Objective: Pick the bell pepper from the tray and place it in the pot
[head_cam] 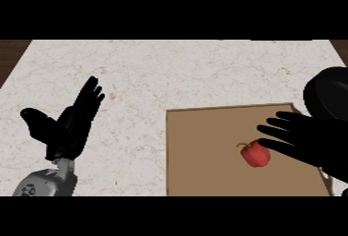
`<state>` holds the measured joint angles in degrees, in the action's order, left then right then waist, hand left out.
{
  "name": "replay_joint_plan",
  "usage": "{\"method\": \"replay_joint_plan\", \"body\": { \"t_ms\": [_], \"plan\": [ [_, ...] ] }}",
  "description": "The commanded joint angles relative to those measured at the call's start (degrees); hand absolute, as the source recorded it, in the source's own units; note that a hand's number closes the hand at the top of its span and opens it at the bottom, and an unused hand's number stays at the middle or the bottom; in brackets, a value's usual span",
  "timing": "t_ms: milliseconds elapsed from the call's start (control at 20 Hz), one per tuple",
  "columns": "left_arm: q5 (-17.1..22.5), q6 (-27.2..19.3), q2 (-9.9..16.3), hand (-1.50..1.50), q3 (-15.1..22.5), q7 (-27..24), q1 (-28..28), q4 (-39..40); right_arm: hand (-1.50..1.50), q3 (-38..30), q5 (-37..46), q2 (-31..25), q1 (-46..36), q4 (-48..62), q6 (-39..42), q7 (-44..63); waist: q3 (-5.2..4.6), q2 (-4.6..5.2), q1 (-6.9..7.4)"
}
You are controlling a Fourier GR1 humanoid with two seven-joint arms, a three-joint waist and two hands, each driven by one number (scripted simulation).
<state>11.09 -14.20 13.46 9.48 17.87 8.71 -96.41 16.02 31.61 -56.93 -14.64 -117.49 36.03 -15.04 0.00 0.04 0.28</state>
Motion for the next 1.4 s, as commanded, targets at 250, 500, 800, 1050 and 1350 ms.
{"method": "replay_joint_plan", "body": {
  "t_ms": [250,500,800,1050,1350],
  "plan": [
    [-2.05,1.93,-2.28,0.0,-0.94,-1.21,-0.21,1.17,-1.5,2.2,10.13,11.14,2.86,2.51,-1.62,-0.98,0.0,0.01,-0.04],
    [-2.56,3.64,-2.52,0.0,-3.02,-2.08,-1.55,2.11,-1.5,-0.78,12.04,13.68,8.62,-3.77,-0.02,-0.97,0.0,-0.07,-0.42],
    [-4.37,2.62,-3.97,0.0,-2.41,1.2,-2.5,-3.24,-1.5,1.12,16.74,18.81,10.32,-7.26,4.23,4.44,0.0,-0.13,-0.37],
    [-3.78,5.7,-4.22,0.0,-4.09,-2.56,-1.93,2.39,-1.5,2.72,23.1,20.96,7.53,-2.79,4.73,6.62,-0.02,-0.06,-0.33],
    [-5.35,6.58,-6.09,0.0,-1.94,-4.47,-5.77,0.82,-1.5,8.46,31.32,24.6,4.47,7.81,-1.51,2.56,-0.01,0.02,0.03]
  ]
}}
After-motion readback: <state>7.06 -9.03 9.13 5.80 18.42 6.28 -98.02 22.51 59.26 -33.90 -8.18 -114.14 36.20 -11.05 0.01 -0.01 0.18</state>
